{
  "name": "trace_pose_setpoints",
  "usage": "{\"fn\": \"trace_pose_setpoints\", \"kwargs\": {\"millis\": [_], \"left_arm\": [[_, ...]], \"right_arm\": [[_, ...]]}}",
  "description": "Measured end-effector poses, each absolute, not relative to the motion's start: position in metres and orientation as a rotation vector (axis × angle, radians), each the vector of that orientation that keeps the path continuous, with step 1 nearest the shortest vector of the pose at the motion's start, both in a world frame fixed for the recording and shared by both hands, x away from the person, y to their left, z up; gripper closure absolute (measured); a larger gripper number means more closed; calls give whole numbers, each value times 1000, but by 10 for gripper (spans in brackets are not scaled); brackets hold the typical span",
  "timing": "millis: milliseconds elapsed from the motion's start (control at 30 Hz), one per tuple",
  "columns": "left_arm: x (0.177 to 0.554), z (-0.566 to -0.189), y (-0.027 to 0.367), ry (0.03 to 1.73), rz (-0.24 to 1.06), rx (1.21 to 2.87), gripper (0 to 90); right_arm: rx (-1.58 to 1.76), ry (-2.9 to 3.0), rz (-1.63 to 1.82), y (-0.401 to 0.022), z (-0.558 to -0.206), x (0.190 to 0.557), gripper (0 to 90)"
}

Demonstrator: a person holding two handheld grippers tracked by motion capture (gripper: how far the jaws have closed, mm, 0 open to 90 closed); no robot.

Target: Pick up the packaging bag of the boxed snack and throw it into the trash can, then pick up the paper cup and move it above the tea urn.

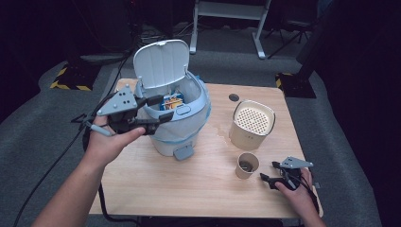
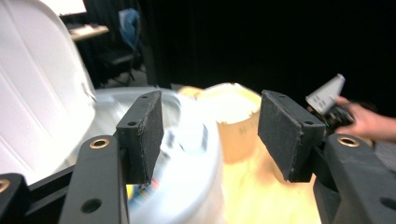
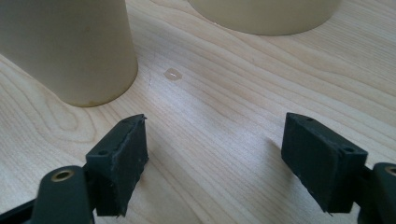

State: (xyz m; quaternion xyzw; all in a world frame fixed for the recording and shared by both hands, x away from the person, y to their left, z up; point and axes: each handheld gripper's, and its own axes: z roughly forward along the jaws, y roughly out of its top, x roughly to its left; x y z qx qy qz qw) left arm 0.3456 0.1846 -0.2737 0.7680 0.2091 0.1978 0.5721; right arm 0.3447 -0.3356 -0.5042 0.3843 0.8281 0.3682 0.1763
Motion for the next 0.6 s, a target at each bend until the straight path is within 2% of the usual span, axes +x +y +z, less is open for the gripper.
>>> {"fn": "trace_pose_setpoints", "kwargs": {"millis": [300,600], "left_arm": [[322,-321,184,484,407,1892,405],[320,-371,183,503,311,1960,404]], "right_arm": [[1087,2347,1040,-336,-504,342,220],[1040,2377,1066,-336,-493,333,216]]}}
